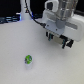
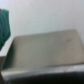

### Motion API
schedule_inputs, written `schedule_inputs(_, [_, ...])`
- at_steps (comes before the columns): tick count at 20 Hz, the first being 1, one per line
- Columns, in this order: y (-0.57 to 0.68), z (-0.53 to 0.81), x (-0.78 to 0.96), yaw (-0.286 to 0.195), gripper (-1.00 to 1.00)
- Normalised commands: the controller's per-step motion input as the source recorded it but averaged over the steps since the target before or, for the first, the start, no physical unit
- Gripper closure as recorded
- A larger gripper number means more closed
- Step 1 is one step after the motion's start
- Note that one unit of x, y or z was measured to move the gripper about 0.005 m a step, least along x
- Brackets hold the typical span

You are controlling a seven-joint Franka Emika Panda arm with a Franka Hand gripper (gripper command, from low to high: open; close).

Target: Open the kcup holder, insert the kcup into the holder, and close the kcup holder

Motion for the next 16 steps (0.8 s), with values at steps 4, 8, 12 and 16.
schedule_inputs(4, [-0.68,0.19,0.29,-0.168,-1.00])
schedule_inputs(8, [-0.72,0.13,0.21,-0.190,-1.00])
schedule_inputs(12, [-0.64,0.10,0.21,-0.209,-1.00])
schedule_inputs(16, [-0.60,0.03,0.22,-0.214,-1.00])
